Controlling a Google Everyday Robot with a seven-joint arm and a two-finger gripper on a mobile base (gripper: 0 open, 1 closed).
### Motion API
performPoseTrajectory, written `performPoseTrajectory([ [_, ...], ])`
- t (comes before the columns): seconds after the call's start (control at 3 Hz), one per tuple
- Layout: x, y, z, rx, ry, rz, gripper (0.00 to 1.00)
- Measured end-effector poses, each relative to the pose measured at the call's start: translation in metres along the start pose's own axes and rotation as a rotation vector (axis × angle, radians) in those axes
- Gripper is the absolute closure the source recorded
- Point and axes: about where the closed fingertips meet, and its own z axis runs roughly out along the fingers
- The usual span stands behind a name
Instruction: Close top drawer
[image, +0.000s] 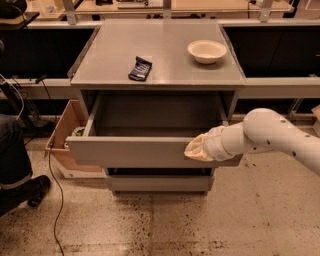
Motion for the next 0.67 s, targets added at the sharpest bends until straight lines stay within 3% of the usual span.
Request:
performPoseTrajectory([
  [0.67,-0.012,-0.032,0.045,0.037,-0.101,-0.065,1.0],
])
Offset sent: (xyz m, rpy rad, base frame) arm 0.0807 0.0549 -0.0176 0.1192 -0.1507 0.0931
